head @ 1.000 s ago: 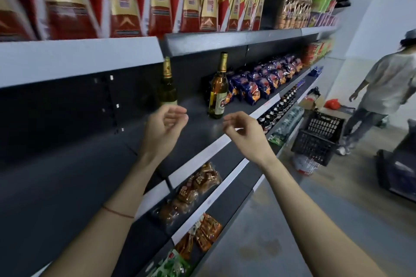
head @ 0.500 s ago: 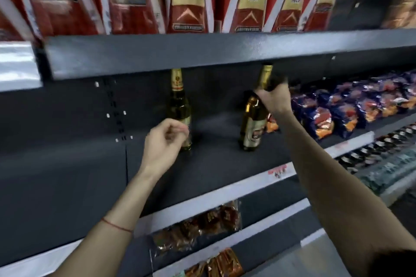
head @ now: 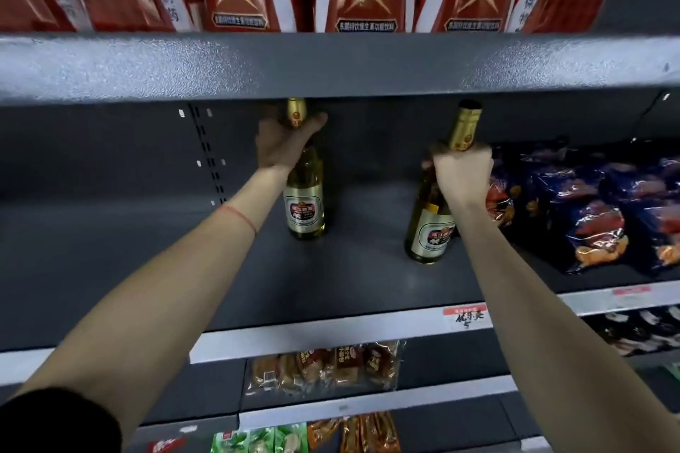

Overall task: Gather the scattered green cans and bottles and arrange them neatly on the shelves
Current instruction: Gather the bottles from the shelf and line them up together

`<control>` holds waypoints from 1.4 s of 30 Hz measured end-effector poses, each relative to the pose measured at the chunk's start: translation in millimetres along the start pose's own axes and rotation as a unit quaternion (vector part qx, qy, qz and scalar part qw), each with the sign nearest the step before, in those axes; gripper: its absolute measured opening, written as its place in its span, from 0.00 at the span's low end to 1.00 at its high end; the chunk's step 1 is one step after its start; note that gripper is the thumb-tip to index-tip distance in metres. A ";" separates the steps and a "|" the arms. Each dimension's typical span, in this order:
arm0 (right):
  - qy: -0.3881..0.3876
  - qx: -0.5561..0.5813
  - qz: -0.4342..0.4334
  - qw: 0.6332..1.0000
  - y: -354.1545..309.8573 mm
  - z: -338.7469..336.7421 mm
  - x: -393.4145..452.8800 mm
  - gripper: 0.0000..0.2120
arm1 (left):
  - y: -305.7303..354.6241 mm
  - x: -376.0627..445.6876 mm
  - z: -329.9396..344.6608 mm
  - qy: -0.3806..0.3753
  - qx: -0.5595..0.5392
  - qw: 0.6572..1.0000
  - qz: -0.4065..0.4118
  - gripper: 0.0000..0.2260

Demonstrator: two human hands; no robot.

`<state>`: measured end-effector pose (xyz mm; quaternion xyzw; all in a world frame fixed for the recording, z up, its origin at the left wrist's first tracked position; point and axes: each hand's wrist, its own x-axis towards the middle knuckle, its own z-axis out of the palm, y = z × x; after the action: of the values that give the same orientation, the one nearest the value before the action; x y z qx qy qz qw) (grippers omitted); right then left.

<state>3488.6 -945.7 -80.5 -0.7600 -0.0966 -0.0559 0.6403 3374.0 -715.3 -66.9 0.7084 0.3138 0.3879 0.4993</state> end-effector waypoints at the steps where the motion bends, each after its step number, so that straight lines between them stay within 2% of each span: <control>1: -0.007 0.001 -0.003 1.000 0.8 1.0 0.0 0.10 | -1.3 0.9 3.2 -0.014 -0.007 1.000 -0.015 0.24; 4: -0.010 0.000 -0.014 1.000 -1.4 -0.4 -4.7 0.10 | -10.3 0.9 11.8 -0.020 0.013 0.999 -0.034 0.15; 8: -0.013 -0.004 -0.032 0.999 -1.5 -4.8 -10.1 0.09 | -12.8 -21.0 9.7 0.045 -0.019 0.999 -0.024 0.11; 12: -0.024 -0.012 -0.075 0.997 -3.1 -8.3 -26.4 0.09 | -20.4 -58.8 -5.1 0.083 -0.055 0.995 0.033 0.16; 17: -0.084 -0.001 -0.175 0.981 4.1 -10.3 -68.3 0.11 | -16.8 -106.5 -41.6 0.082 -0.069 0.986 0.125 0.08; 20: -0.115 0.046 -0.225 0.966 -7.0 -3.5 -106.0 0.08 | -9.2 -131.3 -80.3 0.089 -0.085 0.979 0.160 0.07; 22: -0.154 0.097 -0.247 0.952 -28.1 4.0 -137.8 0.05 | -2.7 -146.7 -112.0 0.098 -0.092 0.975 0.176 0.06; 25: -0.240 0.158 -0.277 0.917 -65.8 23.2 -190.6 0.08 | -3.7 -167.6 -170.3 0.135 -0.098 0.971 0.171 0.09; 28: -0.317 0.208 -0.290 0.879 -96.3 56.3 -244.9 0.09 | -13.0 -189.0 -242.7 0.173 -0.111 0.965 0.161 0.07; 32: -0.413 0.253 -0.286 0.827 -129.0 121.6 -332.4 0.10 | -35.6 -217.0 -361.0 0.244 -0.069 0.956 0.146 0.09; 34: -0.439 0.264 -0.271 0.815 -140.4 149.6 -364.4 0.10 | -42.1 -226.0 -403.2 0.268 -0.042 0.953 0.135 0.09; 42: -0.556 0.301 -0.274 0.725 -195.6 294.4 -535.4 0.12 | -79.3 -272.3 -621.3 0.428 0.034 0.897 0.106 0.08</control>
<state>2912.4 -664.7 -55.2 -0.3634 -0.6506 0.2354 0.6239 2696.5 -629.4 -82.1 0.5192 0.4333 0.6936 0.2481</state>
